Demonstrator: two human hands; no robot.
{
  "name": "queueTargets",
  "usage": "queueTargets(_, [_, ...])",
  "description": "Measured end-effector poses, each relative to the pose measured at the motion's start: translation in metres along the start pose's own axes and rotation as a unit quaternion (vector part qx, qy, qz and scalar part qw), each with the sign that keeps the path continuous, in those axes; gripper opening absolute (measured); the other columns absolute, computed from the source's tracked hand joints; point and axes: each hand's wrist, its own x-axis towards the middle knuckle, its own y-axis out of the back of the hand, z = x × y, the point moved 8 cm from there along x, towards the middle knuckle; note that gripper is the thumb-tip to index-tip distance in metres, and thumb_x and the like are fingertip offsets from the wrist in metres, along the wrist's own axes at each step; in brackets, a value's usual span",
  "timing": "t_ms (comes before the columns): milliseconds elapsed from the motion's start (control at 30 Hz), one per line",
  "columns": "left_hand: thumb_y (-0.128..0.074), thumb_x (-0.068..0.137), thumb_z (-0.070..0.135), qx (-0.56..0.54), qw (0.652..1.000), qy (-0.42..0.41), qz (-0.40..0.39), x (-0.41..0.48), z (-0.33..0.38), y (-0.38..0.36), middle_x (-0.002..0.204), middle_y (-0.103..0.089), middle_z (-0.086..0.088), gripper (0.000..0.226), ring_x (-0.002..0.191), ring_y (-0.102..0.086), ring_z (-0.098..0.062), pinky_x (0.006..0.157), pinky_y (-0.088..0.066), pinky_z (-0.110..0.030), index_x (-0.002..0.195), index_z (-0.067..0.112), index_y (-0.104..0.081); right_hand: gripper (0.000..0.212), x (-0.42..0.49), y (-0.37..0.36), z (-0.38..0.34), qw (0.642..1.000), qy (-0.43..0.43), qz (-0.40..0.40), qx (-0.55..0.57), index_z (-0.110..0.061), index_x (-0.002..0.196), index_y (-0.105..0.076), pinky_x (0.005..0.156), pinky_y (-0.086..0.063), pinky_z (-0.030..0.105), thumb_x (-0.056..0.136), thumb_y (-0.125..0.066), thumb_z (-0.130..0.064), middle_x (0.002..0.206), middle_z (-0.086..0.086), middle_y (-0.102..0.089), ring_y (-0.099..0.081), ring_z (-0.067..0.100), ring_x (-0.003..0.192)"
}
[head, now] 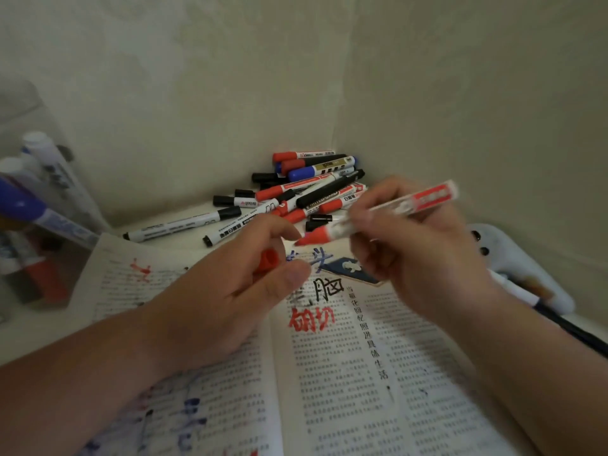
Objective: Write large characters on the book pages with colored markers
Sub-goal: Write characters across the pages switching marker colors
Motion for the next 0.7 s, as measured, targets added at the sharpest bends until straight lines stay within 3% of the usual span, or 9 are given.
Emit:
queueTargets(67, [-0.036,0.091,0.069,0.003,1.0,0.005,0.003,-0.002,-0.004,0.001,0.094,-0.058,0.007,0.037,0.072,-0.054,-0.013,0.066,-0.046,-0.029,0.123,0.053,-0.041,0.012,0.003,0.024,-0.002,0.997,-0.015,0.057,0.045,-0.015,0.065,-0.059,0.041,-0.028,0.02,0.075,-0.057,-0.008,0.055,0.013,-0.05,-0.041,0.019,0.042])
queueTargets(133, [-0.038,0.096,0.048,-0.001,1.0,0.016,0.007,-0.001,-0.008,0.003,0.099,-0.058,0.01,0.027,0.069,-0.053,-0.014,0.062,-0.046,-0.03,0.123,0.05,-0.041,0.009,0.002,0.034,0.002,0.997,-0.049,0.048,0.04,-0.008,0.066,-0.057,0.039,-0.026,0.022,0.072,-0.05,-0.007,0.056,0.018,-0.046,-0.04,0.022,0.039])
queueTargets(200, [-0.037,0.097,0.027,0.014,1.0,0.018,0.007,0.001,-0.012,0.002,0.106,-0.058,0.016,0.032,0.08,-0.058,-0.014,0.065,-0.046,-0.027,0.124,0.043,-0.042,0.018,-0.001,0.03,0.012,0.995,-0.102,-0.022,0.004,0.0,0.075,-0.067,0.039,-0.04,0.026,0.075,-0.052,-0.009,0.06,0.024,-0.057,-0.052,0.028,0.043])
queueTargets(300, [-0.036,0.096,0.018,0.035,0.999,-0.002,0.012,0.003,-0.011,-0.002,0.112,-0.058,0.02,0.042,0.108,-0.06,-0.012,0.083,-0.047,-0.022,0.127,0.046,-0.036,0.019,-0.009,0.015,0.027,0.975,-0.168,-0.125,-0.077,-0.005,0.088,-0.078,0.059,-0.059,0.035,0.081,-0.061,-0.008,0.08,0.023,-0.073,-0.07,0.029,0.065])
queueTargets(367, [-0.042,0.098,0.018,0.014,1.0,-0.012,0.019,0.003,-0.009,-0.002,0.115,-0.061,0.019,0.045,0.114,-0.063,-0.012,0.092,-0.051,-0.029,0.131,0.049,-0.034,0.007,-0.009,0.013,0.026,0.969,-0.163,-0.135,-0.13,-0.003,0.087,-0.074,0.063,-0.058,0.029,0.08,-0.072,-0.002,0.079,0.017,-0.074,-0.071,0.023,0.068])
queueTargets(433, [-0.05,0.101,0.025,-0.005,1.0,-0.004,0.021,0.003,-0.008,-0.001,0.116,-0.067,0.018,0.037,0.117,-0.064,-0.009,0.098,-0.052,-0.031,0.131,0.041,-0.037,0.014,-0.008,0.018,0.027,0.961,-0.16,-0.122,-0.191,-0.005,0.082,-0.069,0.062,-0.056,0.025,0.08,-0.078,0.006,0.074,0.014,-0.073,-0.07,0.02,0.066])
queueTargets(500, [-0.057,0.094,0.037,0.0,1.0,0.008,0.02,0.003,-0.008,0.001,0.114,-0.07,0.022,0.029,0.114,-0.065,-0.003,0.098,-0.051,-0.03,0.119,0.042,-0.044,0.016,-0.007,0.02,0.026,0.95,-0.158,-0.116,-0.243,-0.008,0.078,-0.068,0.065,-0.056,0.029,0.083,-0.074,0.006,0.072,0.015,-0.073,-0.07,0.021,0.066])
queueTargets(633, [-0.064,0.081,0.051,0.076,0.997,0.011,0.024,0.004,-0.005,0.003,0.108,-0.066,0.036,0.023,0.104,-0.061,0.014,0.082,-0.043,-0.003,0.101,0.041,-0.056,0.014,-0.007,0.017,0.024,0.942,-0.147,-0.122,-0.274,-0.009,0.079,-0.07,0.066,-0.057,0.029,0.083,-0.075,0.003,0.074,0.015,-0.073,-0.069,0.02,0.066])
queueTargets(700, [-0.066,0.085,0.059,0.122,0.992,-0.019,0.029,0.005,-0.001,0.005,0.107,-0.065,0.028,0.023,0.103,-0.061,0.005,0.081,-0.04,-0.002,0.101,0.042,-0.061,0.011,-0.007,0.017,0.024,0.938,-0.133,-0.121,-0.296,-0.01,0.08,-0.071,0.064,-0.055,0.031,0.082,-0.078,-0.001,0.073,0.012,-0.073,-0.067,0.02,0.065])
